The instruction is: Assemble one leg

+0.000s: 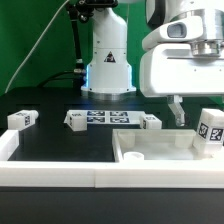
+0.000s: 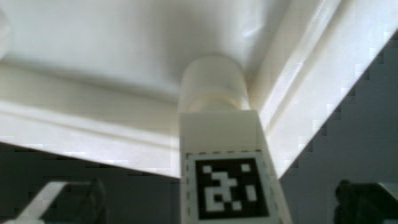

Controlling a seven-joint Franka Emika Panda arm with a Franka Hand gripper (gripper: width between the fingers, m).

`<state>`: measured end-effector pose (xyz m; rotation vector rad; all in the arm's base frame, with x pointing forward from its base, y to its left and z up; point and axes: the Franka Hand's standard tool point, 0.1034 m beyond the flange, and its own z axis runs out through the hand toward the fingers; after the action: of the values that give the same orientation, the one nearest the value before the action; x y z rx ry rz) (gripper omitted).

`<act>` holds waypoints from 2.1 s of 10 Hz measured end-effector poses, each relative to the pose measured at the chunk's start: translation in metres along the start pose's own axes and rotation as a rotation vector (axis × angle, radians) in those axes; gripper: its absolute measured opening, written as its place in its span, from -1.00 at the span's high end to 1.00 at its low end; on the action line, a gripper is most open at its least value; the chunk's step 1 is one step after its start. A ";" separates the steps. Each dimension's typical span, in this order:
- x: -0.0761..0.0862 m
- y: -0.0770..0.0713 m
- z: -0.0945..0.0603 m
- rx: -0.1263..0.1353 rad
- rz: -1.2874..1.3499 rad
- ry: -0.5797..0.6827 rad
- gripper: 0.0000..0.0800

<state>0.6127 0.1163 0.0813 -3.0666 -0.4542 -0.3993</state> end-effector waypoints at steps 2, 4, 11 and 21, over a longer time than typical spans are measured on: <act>-0.002 -0.002 -0.004 0.035 0.004 -0.191 -0.62; -0.006 -0.005 -0.005 0.063 0.006 -0.350 -0.62; 0.017 -0.005 -0.002 0.035 -0.009 -0.284 -0.62; 0.019 -0.004 -0.003 0.021 0.026 -0.263 0.27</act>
Offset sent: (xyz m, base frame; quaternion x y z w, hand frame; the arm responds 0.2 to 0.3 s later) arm 0.0083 -0.0028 0.0047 -0.0015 -0.2351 -0.0032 0.9720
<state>0.6288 0.1252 0.0894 -3.1122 -0.4202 0.0118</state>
